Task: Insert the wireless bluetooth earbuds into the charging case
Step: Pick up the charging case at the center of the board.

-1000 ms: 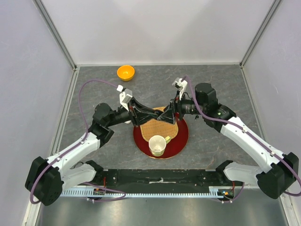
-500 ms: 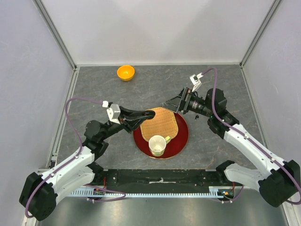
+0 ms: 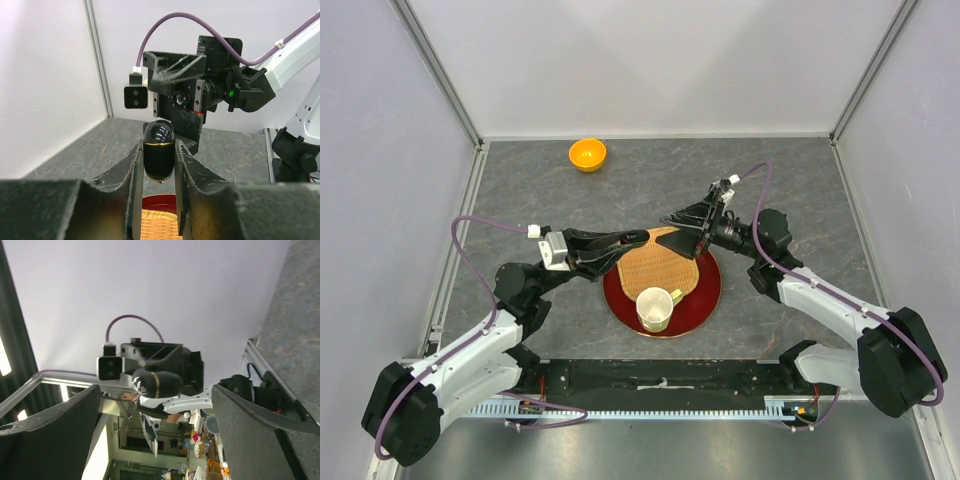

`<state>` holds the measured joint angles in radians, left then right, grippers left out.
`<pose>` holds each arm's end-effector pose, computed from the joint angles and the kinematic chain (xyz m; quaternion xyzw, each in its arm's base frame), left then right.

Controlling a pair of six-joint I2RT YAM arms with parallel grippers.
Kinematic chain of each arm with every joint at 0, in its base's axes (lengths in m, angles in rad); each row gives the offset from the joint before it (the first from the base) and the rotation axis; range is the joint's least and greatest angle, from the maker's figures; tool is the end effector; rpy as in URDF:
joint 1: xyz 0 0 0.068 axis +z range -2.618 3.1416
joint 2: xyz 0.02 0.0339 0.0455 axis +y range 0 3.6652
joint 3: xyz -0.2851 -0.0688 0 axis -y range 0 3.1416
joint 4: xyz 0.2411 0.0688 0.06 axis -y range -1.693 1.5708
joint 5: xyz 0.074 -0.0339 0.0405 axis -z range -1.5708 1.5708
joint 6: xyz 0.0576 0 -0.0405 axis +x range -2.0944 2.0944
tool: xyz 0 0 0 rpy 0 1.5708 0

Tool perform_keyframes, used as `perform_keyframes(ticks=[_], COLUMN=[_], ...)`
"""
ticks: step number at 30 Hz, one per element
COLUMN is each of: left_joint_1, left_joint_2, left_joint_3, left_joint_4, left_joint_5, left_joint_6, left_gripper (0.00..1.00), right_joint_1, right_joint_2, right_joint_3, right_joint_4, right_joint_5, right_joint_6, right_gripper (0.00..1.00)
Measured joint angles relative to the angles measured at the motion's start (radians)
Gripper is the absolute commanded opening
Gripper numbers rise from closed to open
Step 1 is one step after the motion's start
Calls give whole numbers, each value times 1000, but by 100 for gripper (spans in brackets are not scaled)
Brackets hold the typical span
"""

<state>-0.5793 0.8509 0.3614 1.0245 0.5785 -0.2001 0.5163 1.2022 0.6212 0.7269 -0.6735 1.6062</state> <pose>0.1319 -0.1239 0.3298 0.3328 0.4193 -0.4470 0.7167 0.2166 0.1643 0.3146 0.1060 0.6572 0.7289 0.1598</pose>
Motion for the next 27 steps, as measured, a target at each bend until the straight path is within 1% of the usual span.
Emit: perform_keyframes(ticks=[4,9,12,13,21,27], left_joint_1=[0,0,0,0,0,0], left_joint_2=[24,38,40,40,50,53], left_joint_3=[-2,-4,-6,-8,-8,-8], left_joint_4=[29,56,66,71,87,87], left_joint_5=[0,0,-1,-1,-1,-1], left_joint_6=[0,0,0,-1,-1,-1], left_gripper=[2,2,2,2,2,2], right_joint_1=[27,62,78,83,130,154], right_joint_2=[9,50,88,101,215,228], right_joint_3=[0,-1,-5,-5,-7,-6], right_joint_4=[84,162,212,227,381,430], right_joint_5=[-1,0,1,1,10,19], right_joint_6=[61,123,154,163,248,261], right_gripper=[97,94,89,86,76,66])
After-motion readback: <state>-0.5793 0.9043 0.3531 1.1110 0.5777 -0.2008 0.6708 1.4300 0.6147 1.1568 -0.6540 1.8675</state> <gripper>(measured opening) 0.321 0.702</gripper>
